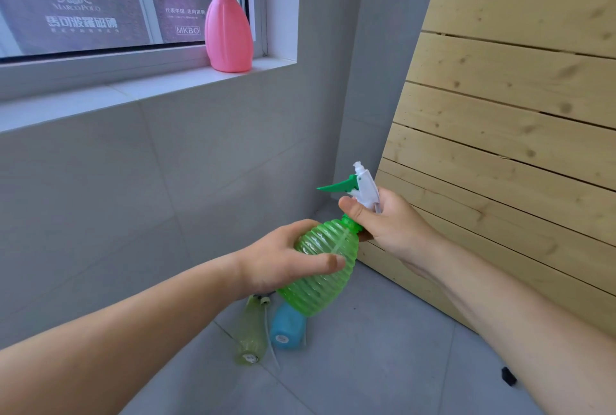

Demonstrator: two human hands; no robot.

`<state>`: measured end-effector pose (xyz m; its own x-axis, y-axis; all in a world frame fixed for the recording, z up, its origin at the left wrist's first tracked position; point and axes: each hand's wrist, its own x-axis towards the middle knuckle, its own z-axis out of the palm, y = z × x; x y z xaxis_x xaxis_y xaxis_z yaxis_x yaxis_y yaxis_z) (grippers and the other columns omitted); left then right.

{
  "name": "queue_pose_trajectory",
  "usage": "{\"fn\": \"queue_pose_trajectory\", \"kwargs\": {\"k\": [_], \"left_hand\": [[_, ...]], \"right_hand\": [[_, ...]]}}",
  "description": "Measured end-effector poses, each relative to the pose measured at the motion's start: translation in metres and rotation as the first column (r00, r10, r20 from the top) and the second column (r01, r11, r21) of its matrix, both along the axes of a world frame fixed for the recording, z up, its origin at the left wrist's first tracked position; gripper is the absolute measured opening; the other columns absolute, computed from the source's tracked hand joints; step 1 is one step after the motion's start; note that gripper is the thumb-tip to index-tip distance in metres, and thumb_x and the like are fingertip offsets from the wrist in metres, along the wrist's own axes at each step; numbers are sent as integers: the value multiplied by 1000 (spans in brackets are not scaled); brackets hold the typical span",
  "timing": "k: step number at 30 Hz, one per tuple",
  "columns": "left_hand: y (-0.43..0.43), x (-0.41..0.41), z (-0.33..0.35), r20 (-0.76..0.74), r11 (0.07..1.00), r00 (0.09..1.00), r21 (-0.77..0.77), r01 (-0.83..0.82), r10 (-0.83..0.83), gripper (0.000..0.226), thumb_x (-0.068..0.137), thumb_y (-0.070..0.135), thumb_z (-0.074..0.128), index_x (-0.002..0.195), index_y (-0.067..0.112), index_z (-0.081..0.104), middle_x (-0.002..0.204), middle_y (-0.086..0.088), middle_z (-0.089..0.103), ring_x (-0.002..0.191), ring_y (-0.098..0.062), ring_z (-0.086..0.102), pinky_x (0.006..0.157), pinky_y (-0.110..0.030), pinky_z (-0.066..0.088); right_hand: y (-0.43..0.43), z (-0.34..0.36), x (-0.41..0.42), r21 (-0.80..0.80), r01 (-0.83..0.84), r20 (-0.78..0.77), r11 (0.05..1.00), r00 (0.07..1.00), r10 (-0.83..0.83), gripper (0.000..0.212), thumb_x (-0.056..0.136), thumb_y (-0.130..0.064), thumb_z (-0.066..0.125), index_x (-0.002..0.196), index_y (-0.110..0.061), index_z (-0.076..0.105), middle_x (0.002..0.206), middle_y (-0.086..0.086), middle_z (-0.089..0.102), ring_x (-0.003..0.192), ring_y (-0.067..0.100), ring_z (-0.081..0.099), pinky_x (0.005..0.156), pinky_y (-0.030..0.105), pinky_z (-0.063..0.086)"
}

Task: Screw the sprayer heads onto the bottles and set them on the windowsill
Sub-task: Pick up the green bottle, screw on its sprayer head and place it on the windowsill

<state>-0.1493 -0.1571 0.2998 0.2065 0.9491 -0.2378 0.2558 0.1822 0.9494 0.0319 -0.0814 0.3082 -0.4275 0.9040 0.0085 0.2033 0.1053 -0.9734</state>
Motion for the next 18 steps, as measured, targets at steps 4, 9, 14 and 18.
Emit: {"fn": "queue_pose_trajectory", "kwargs": {"k": [4, 9, 14, 18], "left_hand": [[2, -1, 0, 33, 999, 999, 19, -30, 29, 37, 89, 18, 76, 123, 14, 63, 99, -2, 73, 83, -11, 71, 67, -21, 59], [1, 1, -1, 28, 998, 999, 41, -43, 42, 39, 88, 18, 78, 124, 14, 63, 108, -12, 76, 87, -13, 73, 72, -25, 61], [4, 1, 0, 52, 997, 997, 58, -52, 49, 41, 87, 21, 79, 125, 18, 63, 115, -11, 76, 91, -15, 76, 71, -22, 61], [5, 2, -4, -6, 991, 997, 113, -75, 76, 40, 82, 26, 84, 116, 19, 64, 95, -1, 75, 80, -10, 72, 72, -28, 61]], "right_hand": [[5, 6, 9, -130, -121, -172, 984, 980, 98, 40, 85, -11, 69, 123, -11, 56, 101, 7, 66, 87, 18, 66, 78, 34, 54], [3, -2, 2, -42, 43, -77, 998, 996, -46, 22, 87, -22, 70, 106, -11, 66, 89, 9, 66, 80, 21, 66, 83, 46, 58], [4, 3, 8, -214, -56, -234, 975, 972, 5, 40, 81, -17, 75, 117, -8, 62, 93, 5, 69, 83, 22, 66, 80, 39, 54], [3, 1, 6, -182, -7, -239, 983, 970, -37, 29, 85, -3, 69, 113, -4, 63, 102, 10, 72, 89, 23, 69, 81, 36, 57]]}}
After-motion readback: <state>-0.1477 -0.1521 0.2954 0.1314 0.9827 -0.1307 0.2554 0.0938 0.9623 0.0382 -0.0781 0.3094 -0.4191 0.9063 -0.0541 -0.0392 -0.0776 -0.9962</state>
